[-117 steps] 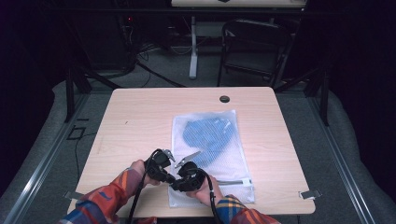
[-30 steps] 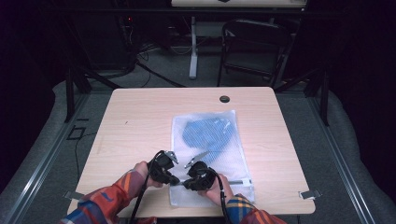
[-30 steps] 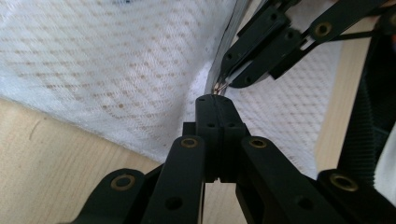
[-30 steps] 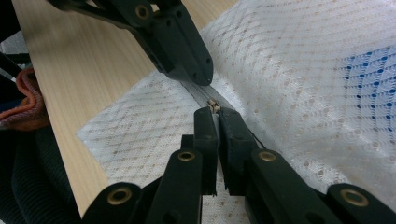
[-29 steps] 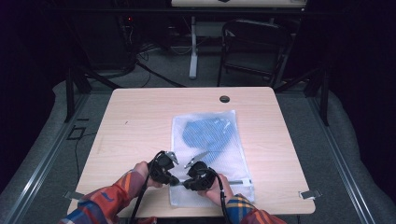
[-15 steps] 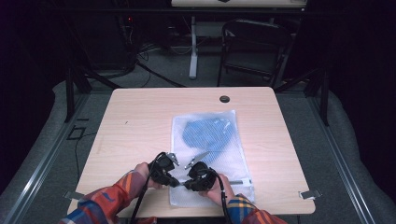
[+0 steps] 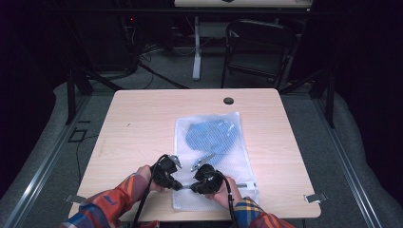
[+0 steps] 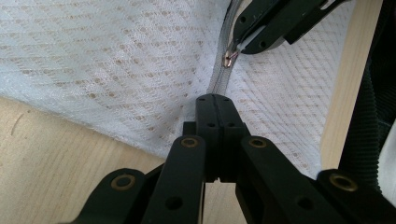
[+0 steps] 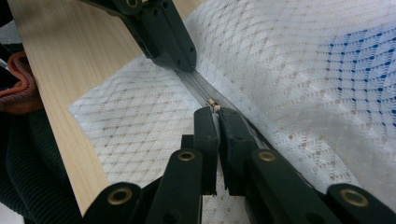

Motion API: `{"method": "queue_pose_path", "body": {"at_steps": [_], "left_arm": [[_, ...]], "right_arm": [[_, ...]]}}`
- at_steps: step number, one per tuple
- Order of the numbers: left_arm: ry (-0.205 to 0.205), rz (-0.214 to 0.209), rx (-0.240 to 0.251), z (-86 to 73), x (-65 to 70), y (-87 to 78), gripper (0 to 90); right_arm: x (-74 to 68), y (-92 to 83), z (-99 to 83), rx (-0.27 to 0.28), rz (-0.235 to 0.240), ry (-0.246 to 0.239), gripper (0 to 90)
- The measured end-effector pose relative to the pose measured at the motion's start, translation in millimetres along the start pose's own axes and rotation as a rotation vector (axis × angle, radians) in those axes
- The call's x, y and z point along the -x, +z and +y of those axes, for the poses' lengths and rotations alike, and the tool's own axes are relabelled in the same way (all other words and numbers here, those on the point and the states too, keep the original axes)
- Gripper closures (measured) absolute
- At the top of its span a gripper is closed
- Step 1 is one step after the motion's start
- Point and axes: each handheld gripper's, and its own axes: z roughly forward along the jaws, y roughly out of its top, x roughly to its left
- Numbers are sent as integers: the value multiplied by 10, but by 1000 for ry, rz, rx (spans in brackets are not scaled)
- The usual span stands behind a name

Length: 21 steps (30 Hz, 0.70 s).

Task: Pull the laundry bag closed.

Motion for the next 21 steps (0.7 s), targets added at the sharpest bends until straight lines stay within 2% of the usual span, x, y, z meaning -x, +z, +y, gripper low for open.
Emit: {"method": "queue_pose_path", "body": {"at_steps": [21], "left_arm": [[-8, 0, 6, -5, -1, 3, 900]], "right_arm": [[38, -65, -44, -19, -21, -4, 869]]}}
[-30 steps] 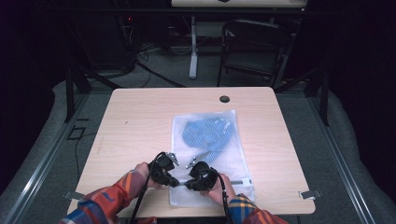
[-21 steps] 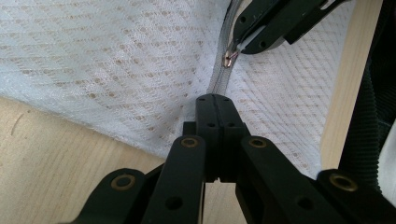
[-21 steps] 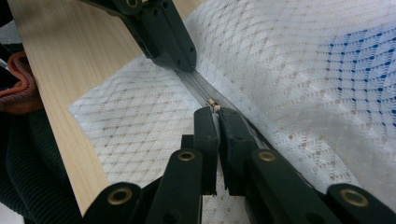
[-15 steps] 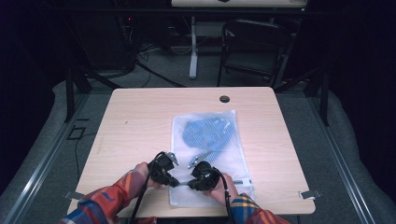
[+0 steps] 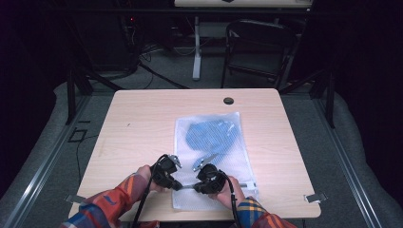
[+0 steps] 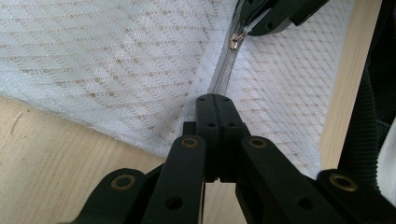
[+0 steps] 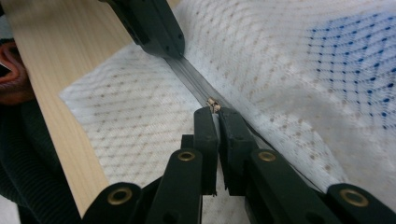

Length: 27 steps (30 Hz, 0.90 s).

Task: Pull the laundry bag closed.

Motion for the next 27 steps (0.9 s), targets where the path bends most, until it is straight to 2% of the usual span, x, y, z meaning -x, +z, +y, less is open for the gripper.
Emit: {"method": "queue_pose_path", "body": {"at_steps": [27], "left_arm": [[1, -15, -3, -1, -18, -4, 900]], "right_arm": [[89, -129, -134, -9, -23, 30, 869]]}}
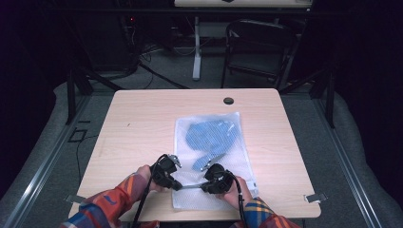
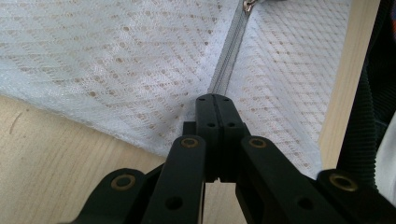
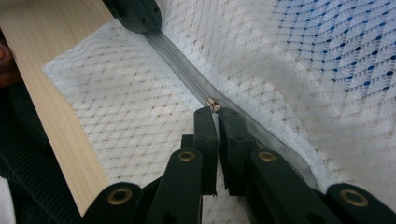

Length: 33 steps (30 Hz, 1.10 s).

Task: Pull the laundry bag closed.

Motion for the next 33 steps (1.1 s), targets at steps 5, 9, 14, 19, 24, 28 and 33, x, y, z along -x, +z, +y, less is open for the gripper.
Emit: {"method": "queue_pose_path", "body": {"at_steps": [5, 9, 14, 19, 24, 28, 33], "left_arm": [[-2, 1, -5, 5, 0, -3, 900], [8, 28, -6, 27, 39, -9, 900], [29, 51, 49, 71, 68, -14, 900], [33, 79, 99, 134, 85, 23, 900], [51, 85, 75, 221, 110, 127, 900], [52, 91, 62, 230, 126, 132, 900], [50, 86, 62, 219, 119, 131, 900]], "right_arm": [[-1, 7, -3, -9, -10, -11, 869], [-7, 13, -8, -3, -15, -16, 868], [-6, 18, -8, -2, -10, -21, 868], [-5, 22, -18, 10, -6, -26, 867], [4, 28, -24, 22, 0, -29, 866], [-1, 27, -29, 25, 3, -25, 866], [6, 20, -34, 23, 6, -31, 867]]}}
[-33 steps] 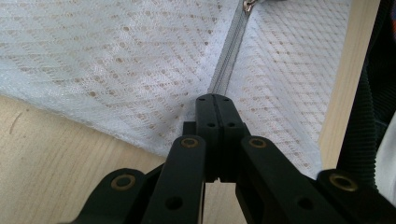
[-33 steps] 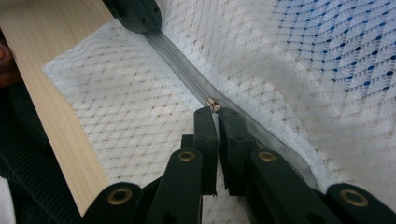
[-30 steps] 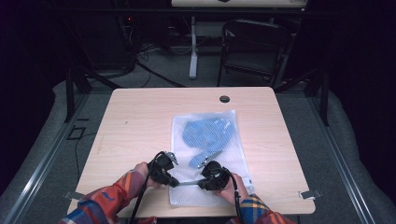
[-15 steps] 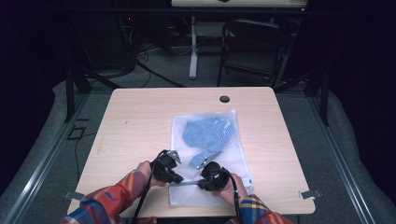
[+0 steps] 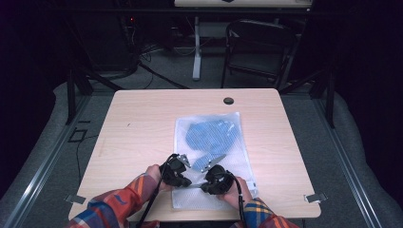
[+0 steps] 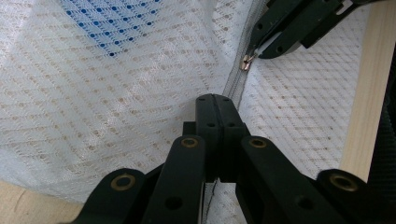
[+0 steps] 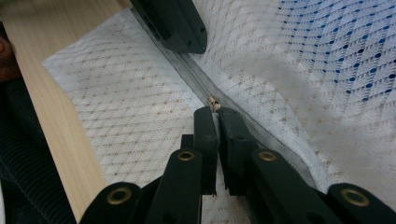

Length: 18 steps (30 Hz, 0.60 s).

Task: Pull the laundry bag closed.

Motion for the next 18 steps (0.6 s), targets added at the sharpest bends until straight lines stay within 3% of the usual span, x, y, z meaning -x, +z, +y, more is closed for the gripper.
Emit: {"method": "queue_pose_path", "body": {"at_steps": [18], "left_arm": [[1, -6, 8, -5, -3, 3, 900]], "right_arm": [[71, -66, -34, -27, -7, 1, 868]]}}
